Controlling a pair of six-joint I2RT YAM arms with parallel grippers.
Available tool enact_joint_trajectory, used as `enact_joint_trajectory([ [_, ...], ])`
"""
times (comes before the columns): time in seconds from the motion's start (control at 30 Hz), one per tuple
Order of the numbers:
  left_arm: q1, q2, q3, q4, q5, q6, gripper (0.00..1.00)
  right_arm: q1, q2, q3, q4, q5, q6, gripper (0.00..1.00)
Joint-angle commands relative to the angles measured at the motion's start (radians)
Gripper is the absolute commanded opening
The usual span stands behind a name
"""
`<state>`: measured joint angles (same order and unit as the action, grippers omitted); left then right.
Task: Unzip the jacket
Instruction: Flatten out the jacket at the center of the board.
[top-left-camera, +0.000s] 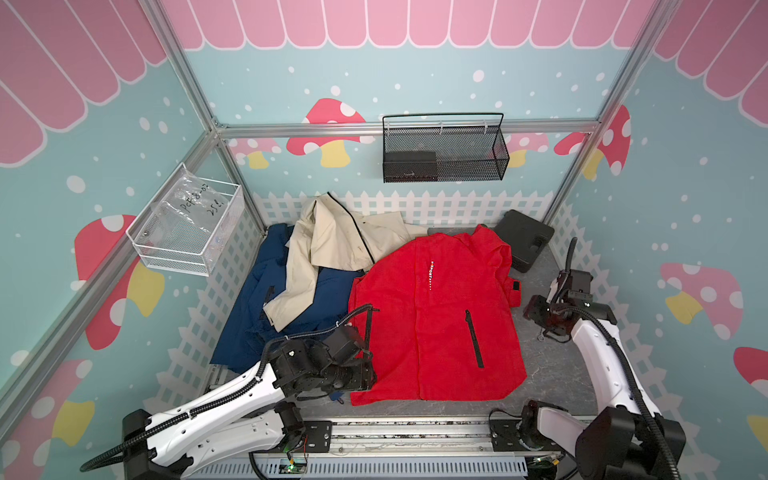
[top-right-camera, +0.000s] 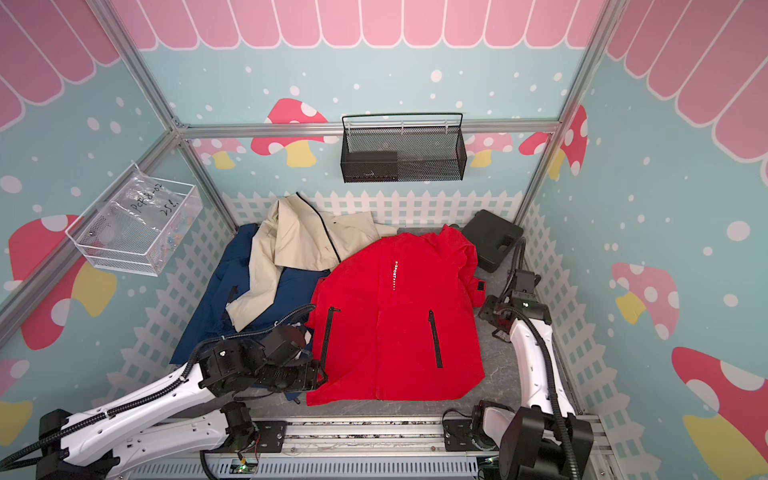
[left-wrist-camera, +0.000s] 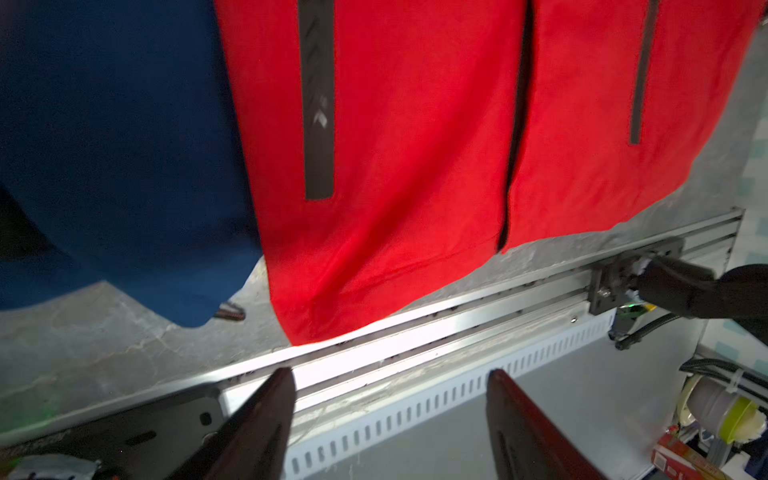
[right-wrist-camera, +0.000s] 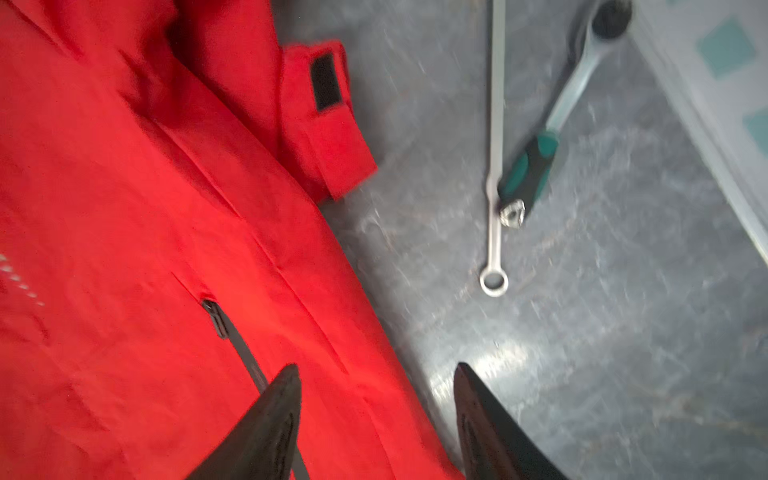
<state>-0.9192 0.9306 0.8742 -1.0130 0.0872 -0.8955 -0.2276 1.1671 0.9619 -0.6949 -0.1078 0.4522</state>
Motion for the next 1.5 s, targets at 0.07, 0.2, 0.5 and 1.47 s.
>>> enact_joint_trajectory([
  [0.07, 0.289, 0.01, 0.126, 0.053, 0.072, 0.254, 0.84, 0.018, 0.017, 0.078, 0.231, -0.254, -0.098, 0.66],
  [0.2, 0.588, 0.116, 0.173, 0.237, 0.297, 0.393, 0.84, 0.026, 0.073, 0.077, 0.415, -0.429, -0.13, 0.66],
  [0.5, 0.74, 0.638, 0.507, 0.361, 0.462, 0.541, 0.82, 0.094, 0.37, 0.267, 0.498, -0.575, -0.127, 0.63],
  [1.47, 0.664, 1.151, 0.856, 0.461, 0.695, 0.748, 0.0, 0.279, 0.46, 0.068, 0.702, -0.741, -0.031, 0.59],
])
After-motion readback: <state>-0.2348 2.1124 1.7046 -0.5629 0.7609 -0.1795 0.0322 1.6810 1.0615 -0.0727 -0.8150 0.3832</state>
